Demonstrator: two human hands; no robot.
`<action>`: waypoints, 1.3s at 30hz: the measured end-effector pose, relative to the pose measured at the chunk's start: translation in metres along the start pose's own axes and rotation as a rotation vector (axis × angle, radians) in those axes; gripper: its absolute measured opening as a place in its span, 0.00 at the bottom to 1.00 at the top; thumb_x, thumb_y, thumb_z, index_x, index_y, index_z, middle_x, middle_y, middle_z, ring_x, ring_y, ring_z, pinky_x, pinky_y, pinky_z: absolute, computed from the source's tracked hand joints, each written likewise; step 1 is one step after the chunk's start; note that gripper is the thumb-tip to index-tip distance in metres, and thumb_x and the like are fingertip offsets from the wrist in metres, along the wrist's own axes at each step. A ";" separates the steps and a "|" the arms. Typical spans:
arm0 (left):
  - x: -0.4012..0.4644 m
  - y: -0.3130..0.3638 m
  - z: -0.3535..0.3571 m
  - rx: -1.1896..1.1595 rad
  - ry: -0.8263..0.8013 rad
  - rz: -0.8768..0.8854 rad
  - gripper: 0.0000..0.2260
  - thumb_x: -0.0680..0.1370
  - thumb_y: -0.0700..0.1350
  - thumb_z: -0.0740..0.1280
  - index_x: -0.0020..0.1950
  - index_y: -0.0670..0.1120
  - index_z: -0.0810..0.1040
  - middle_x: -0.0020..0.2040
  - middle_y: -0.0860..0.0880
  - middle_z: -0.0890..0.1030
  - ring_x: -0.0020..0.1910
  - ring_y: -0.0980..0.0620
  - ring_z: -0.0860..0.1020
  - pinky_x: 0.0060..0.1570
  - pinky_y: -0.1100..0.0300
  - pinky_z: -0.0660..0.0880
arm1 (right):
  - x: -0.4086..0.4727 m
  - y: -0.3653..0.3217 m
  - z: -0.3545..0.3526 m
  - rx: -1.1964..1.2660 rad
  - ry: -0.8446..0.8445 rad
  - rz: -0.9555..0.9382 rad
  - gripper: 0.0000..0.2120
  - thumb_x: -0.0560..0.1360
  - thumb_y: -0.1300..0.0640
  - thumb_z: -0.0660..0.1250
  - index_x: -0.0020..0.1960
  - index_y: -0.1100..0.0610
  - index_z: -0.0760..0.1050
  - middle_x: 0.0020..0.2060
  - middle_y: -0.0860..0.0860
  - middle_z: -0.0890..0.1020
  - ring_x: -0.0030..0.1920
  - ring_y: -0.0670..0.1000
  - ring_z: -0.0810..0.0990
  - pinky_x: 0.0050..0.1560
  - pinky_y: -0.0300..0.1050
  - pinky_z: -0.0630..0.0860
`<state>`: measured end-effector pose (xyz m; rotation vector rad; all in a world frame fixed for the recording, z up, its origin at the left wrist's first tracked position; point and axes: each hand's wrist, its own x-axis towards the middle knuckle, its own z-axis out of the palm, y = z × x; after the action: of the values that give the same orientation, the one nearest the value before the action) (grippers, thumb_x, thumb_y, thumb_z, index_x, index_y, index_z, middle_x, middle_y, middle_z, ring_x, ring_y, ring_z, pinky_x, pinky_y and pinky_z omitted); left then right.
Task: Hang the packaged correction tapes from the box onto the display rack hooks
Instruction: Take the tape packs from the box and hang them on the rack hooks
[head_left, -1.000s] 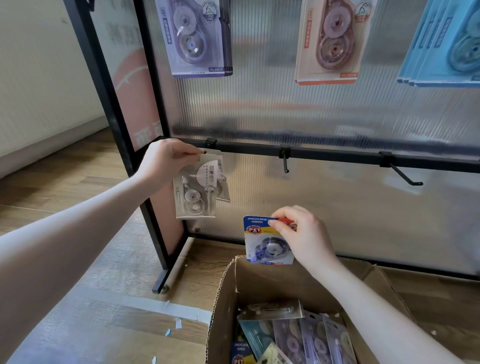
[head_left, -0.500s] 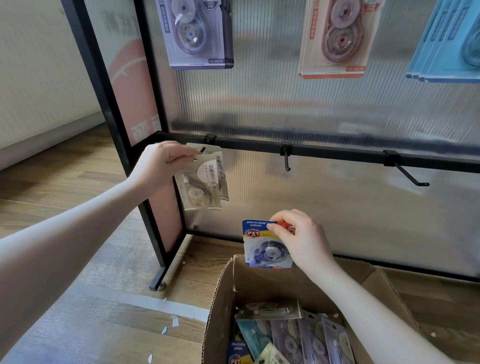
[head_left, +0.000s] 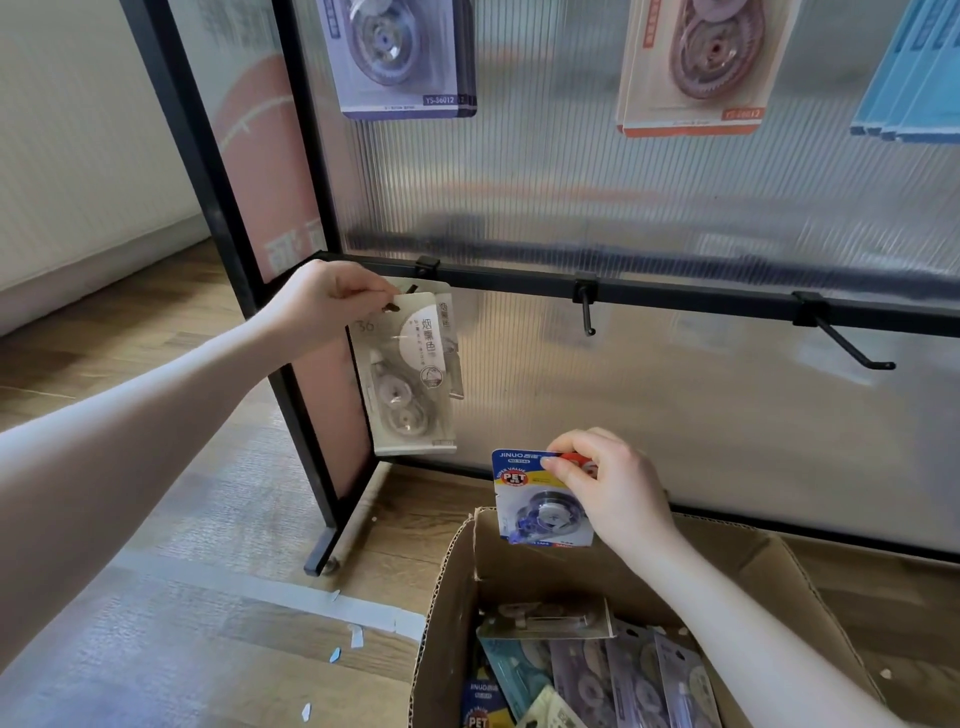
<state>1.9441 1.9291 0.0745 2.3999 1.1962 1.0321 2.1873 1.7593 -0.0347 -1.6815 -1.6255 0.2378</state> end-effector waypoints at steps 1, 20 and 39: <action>0.001 -0.001 -0.001 0.007 -0.008 -0.004 0.07 0.76 0.37 0.67 0.49 0.46 0.82 0.41 0.59 0.78 0.38 0.72 0.76 0.42 0.79 0.70 | 0.000 0.001 0.001 0.003 -0.007 0.001 0.09 0.74 0.53 0.67 0.51 0.57 0.79 0.48 0.49 0.81 0.46 0.42 0.75 0.38 0.32 0.73; 0.011 0.019 0.018 0.262 0.236 0.143 0.09 0.78 0.41 0.63 0.55 0.44 0.81 0.52 0.47 0.81 0.52 0.48 0.76 0.52 0.59 0.69 | 0.004 0.019 -0.035 0.077 0.044 0.012 0.03 0.75 0.56 0.67 0.44 0.55 0.79 0.39 0.45 0.78 0.42 0.46 0.78 0.40 0.46 0.77; 0.029 0.273 0.001 0.068 -0.148 0.185 0.19 0.74 0.53 0.61 0.54 0.42 0.80 0.52 0.44 0.80 0.52 0.51 0.71 0.53 0.63 0.65 | -0.011 -0.072 -0.309 -0.085 0.141 0.370 0.05 0.75 0.54 0.67 0.47 0.56 0.79 0.40 0.42 0.76 0.41 0.43 0.77 0.34 0.38 0.77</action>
<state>2.1168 1.7814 0.2286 2.6288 0.9899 0.8576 2.3205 1.6213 0.2183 -2.0116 -1.2293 0.2282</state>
